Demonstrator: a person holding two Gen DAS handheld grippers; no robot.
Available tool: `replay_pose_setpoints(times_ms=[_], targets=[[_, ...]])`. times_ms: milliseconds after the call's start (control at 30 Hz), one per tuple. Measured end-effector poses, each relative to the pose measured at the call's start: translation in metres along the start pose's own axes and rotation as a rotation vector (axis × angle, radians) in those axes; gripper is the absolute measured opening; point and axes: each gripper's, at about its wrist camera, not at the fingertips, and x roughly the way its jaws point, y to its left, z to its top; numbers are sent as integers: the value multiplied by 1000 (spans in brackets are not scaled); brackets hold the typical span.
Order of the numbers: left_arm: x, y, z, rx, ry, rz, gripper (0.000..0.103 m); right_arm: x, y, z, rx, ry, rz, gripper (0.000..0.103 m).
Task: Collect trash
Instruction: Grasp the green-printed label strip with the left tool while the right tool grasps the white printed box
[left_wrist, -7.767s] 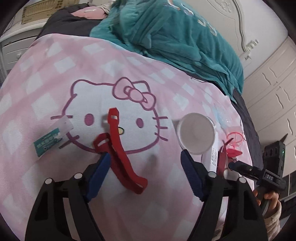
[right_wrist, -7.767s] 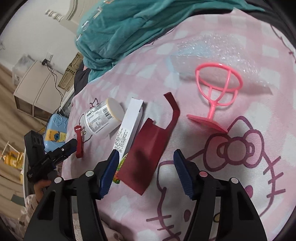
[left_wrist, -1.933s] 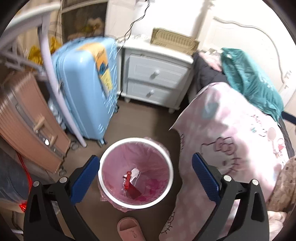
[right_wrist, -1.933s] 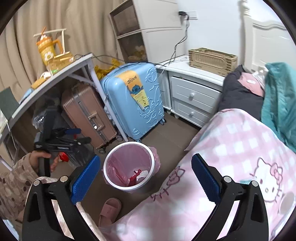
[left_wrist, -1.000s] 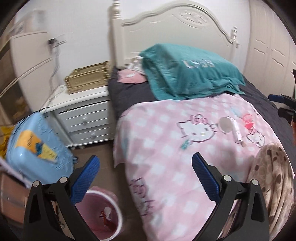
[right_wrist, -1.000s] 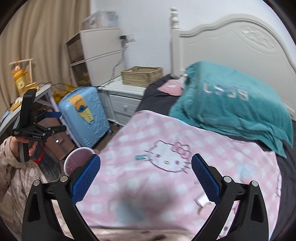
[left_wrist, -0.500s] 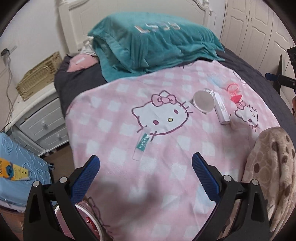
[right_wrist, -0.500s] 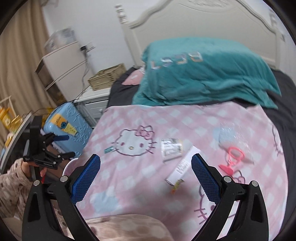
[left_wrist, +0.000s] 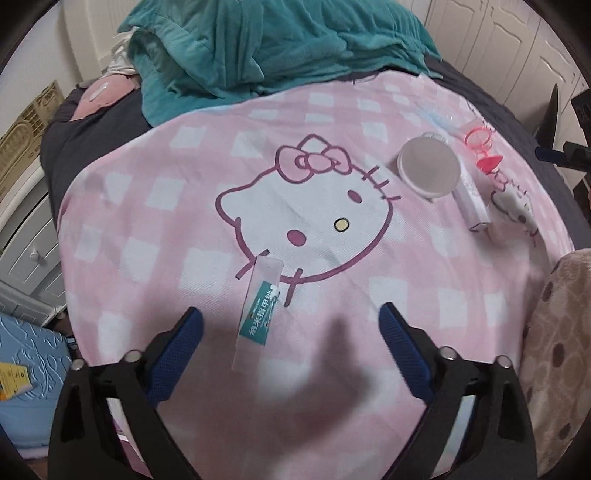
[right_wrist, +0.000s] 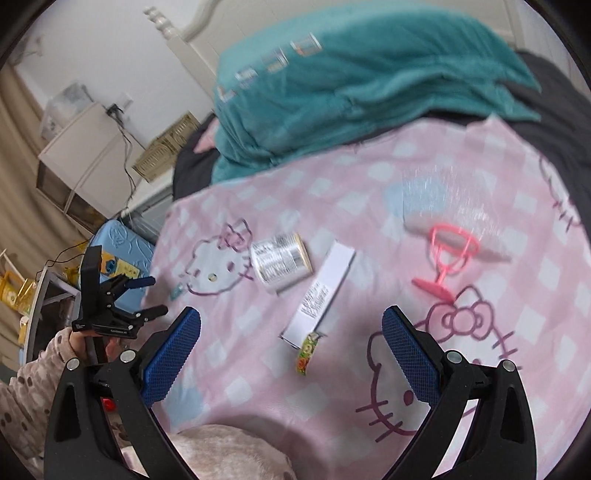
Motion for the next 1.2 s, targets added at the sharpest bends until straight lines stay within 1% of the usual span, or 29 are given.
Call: replay_pose_setpoints(times_ms=[67,167,200,233,267,367,433,467,533,567,600,667,700,800,900,967,1033,1100,1133,1167,1200], targets=[[8,2,1,6,22,-2,85,11,-2,2,4,18,-6,96],[20,10,1,-18,47,-29,79,30,-6,6,13,48,-11,96],[23,12,0,-22,53,-36,75,37,-6,7,16,59,-15,95],[26,13,0,-21,62,-43,72,44,-7,9,16,71,-22,93],[28,13,-1,-19,67,-44,68,50,-7,11,16,84,-28,88],[32,14,0,-8,67,-57,65,70,-6,15,17,132,-58,78],[34,18,1,-13,69,-73,62,81,-6,17,34,153,-66,78],[35,19,2,-17,71,-79,59,85,-6,17,43,163,-66,78],[35,25,2,-24,76,-89,50,94,-5,18,54,179,-62,78],[35,27,3,-25,79,-87,43,96,-4,18,53,185,-62,77],[35,28,3,-25,82,-86,33,100,-4,19,50,194,-63,77],[34,32,3,-42,88,-102,23,103,-4,18,54,213,-69,74],[33,31,2,-45,90,-110,20,105,-5,18,58,218,-68,72],[32,25,2,-11,96,-83,18,108,-7,19,72,235,-68,70],[29,25,1,-29,94,-85,18,114,-9,20,90,260,-72,69],[27,24,1,-44,92,-85,18,121,-8,22,89,281,-88,68],[24,24,-2,-45,88,-80,18,129,-6,24,67,301,-137,68],[20,25,-4,-54,86,-82,18,137,-4,25,50,325,-165,59],[18,27,-6,-61,84,-81,18,142,-5,25,55,341,-171,49],[15,28,-7,-67,81,-80,18,145,-6,25,60,351,-171,36],[11,29,-8,-76,76,-82,18,146,-6,25,69,354,-160,36]])
